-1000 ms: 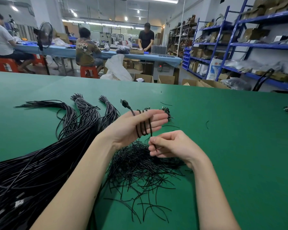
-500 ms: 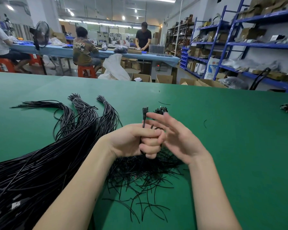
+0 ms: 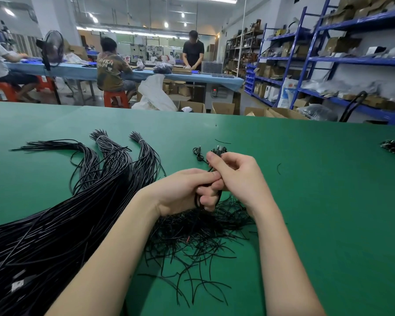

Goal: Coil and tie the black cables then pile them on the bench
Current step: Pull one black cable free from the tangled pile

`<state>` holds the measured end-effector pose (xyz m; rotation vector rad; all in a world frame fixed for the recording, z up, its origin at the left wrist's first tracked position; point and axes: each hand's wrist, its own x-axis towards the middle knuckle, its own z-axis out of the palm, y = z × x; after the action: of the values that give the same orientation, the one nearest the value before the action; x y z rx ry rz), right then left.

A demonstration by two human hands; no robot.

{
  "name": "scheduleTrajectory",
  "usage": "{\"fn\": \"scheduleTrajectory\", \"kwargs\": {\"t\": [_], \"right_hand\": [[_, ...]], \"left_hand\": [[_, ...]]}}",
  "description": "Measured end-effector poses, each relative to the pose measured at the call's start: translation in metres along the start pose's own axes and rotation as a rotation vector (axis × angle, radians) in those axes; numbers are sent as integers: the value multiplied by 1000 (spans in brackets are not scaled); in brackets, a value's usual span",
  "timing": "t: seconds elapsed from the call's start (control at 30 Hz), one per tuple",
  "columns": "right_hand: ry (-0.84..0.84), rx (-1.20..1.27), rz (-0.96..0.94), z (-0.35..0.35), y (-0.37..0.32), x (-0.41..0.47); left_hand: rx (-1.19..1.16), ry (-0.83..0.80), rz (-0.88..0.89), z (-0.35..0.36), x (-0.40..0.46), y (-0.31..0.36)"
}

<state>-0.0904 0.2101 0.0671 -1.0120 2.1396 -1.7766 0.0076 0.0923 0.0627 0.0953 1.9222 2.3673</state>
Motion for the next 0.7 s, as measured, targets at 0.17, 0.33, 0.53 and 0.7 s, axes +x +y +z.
{"fn": "scheduleTrajectory", "kwargs": {"t": [0.17,0.33,0.53,0.7], "right_hand": [[114,-72,-16,-1,2,2],[136,-81,-20,-5,3,3],[-79,186,47,-13,7,-1],[-59,266,75,-14,10,-1]], "left_hand": [[128,152,33,2,3,6],[167,287,116,0,2,9],[-32,406,186,-1,11,4],[83,471,203,-2,12,2]]}}
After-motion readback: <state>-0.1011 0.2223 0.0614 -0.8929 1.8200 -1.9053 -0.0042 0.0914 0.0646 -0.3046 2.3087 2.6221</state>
